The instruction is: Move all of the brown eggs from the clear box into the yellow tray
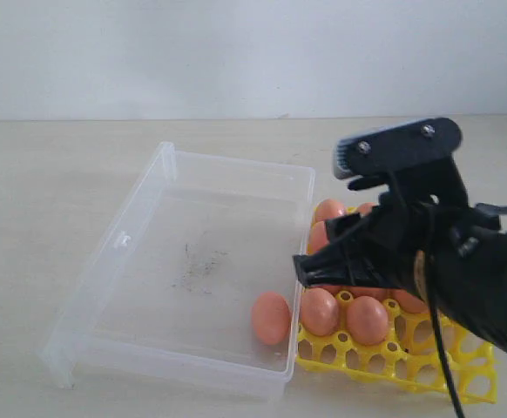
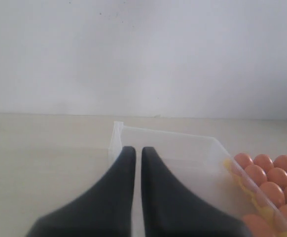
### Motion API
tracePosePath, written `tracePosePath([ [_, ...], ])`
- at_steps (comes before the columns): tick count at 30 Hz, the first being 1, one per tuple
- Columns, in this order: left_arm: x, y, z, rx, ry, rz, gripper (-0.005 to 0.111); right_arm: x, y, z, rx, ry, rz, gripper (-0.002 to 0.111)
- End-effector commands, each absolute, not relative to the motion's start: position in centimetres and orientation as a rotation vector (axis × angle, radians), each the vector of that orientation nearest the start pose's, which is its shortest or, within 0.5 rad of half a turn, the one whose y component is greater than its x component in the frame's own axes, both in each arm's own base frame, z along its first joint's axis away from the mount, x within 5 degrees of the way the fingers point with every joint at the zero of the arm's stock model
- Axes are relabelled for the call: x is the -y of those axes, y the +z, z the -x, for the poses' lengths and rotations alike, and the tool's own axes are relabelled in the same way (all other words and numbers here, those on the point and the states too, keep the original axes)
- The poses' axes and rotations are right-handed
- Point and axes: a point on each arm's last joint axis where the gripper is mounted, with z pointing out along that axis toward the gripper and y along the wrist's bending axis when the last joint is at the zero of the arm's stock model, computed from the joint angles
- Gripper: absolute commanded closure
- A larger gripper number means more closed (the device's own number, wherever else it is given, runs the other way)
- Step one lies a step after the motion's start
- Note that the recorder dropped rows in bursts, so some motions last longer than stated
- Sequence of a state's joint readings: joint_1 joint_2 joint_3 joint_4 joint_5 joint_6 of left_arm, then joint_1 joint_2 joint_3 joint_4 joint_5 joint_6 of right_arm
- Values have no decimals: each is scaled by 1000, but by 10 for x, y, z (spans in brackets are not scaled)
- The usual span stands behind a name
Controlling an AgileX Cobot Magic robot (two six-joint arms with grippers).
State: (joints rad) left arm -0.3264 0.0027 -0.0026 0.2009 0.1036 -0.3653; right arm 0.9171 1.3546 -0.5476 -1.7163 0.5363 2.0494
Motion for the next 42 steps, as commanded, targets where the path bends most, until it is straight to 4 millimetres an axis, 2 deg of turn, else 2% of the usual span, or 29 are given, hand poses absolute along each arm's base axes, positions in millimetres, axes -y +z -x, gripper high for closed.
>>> tracePosePath([
  [1, 17, 204, -54, -1593, -382, -111, 103, -138, 198, -169, -2082, 74, 324, 108],
  [7, 17, 204, -54, -1593, -382, -111, 103, -116, 182, -156, -2107, -5, 337, 108],
  [15, 17, 204, -54, -1593, -382, -111, 103, -109, 169, -148, -2157, -18, 379, 108],
  [38, 17, 204, -54, -1595, -382, -110, 103, -109, 170, -147, -2158, 5, 382, 108],
  [42, 17, 204, -54, -1595, -382, -110, 103, -117, 185, -142, -2145, 174, 395, 108],
])
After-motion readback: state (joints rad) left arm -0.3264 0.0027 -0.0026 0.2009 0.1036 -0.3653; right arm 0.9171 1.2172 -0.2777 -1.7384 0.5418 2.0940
